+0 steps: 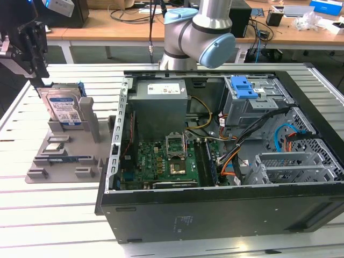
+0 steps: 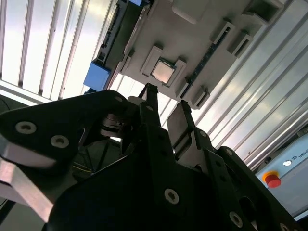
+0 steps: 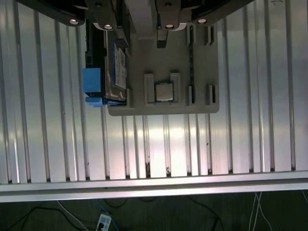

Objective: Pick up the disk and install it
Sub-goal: 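Pick up the disk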

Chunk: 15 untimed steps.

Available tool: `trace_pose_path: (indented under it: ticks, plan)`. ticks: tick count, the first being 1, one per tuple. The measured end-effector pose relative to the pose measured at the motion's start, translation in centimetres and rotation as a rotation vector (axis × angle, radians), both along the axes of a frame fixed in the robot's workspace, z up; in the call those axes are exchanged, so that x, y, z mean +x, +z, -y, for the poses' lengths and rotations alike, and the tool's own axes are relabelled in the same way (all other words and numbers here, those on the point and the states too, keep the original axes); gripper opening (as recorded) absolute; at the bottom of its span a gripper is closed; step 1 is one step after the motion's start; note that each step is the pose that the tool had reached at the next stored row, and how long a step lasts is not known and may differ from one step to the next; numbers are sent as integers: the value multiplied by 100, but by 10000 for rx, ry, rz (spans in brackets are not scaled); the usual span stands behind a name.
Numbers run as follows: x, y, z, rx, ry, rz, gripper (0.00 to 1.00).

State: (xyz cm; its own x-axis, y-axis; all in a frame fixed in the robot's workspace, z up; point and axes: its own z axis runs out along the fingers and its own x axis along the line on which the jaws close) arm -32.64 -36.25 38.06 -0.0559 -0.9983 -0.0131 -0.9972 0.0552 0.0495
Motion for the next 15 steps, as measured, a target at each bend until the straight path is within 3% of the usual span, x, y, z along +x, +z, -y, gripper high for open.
trace_pose_path:
  ticks: [10,15]
  plan:
    - [0,0,0,8,0,1,36]
    - [0,0,-2,11,2,1,44]
